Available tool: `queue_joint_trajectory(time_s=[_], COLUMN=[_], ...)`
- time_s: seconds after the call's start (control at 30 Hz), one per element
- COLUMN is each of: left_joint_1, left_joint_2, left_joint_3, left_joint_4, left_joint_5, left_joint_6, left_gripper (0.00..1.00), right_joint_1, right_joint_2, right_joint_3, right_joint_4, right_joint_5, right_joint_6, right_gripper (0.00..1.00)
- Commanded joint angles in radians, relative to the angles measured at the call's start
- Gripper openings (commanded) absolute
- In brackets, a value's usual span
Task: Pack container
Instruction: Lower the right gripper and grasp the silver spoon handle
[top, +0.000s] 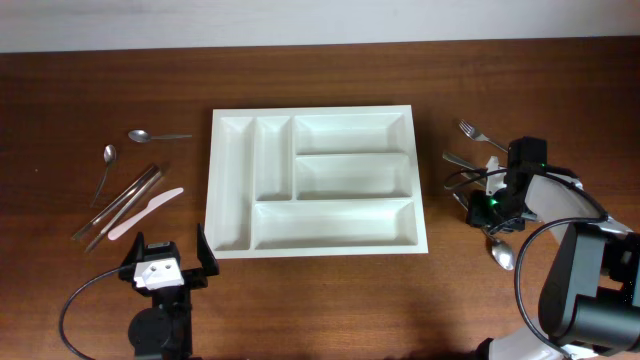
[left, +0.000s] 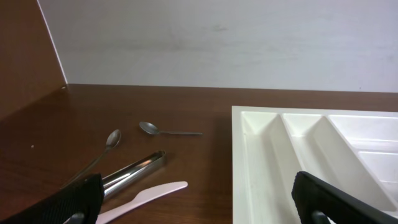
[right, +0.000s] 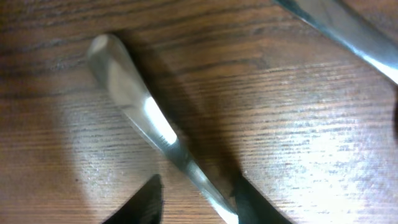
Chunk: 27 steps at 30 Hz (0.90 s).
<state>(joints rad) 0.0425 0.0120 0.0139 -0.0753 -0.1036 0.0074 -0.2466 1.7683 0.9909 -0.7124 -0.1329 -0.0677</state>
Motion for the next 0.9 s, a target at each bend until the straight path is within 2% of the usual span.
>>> queue_joint_trajectory(time_s=[0.0, 0.17, 0.33, 0.63, 0.87], left_joint_1=[0.006, 0.006, 0.006, 0.006, 0.006], left_joint_2=[-0.007, -0.007, -0.007, -0.007, -0.007], left_joint_3=[-0.005, -0.005, -0.005, -0.005, -0.005], left_joint_4=[0.0, 0.0, 0.0, 0.0, 0.0], left_joint_5=[0.011, 0.011, 0.011, 0.01, 0.01], left_joint_6=[0.012, 0.012, 0.012, 0.012, 0.012], left_gripper=[0.99, 0.99, 0.99, 0.99, 0.99], right_joint_1=[-0.002, -0.003, -0.002, -0.003, -0.003], right_joint_2=[0.008, 0.008, 0.008, 0.008, 0.008], right_joint_3=[-0.011, -0.011, -0.011, -0.011, -0.011], right_joint_4=[0.003, 0.004, 0.01, 0.027, 0.05], right_joint_5=[-0.014, -0.014, -0.014, -0.014, -0.014], right_joint_6=[0.018, 0.043, 0.043, 0.05, 0.09], right_gripper=[0.31, 0.3, 0.17, 0.04, 0.04])
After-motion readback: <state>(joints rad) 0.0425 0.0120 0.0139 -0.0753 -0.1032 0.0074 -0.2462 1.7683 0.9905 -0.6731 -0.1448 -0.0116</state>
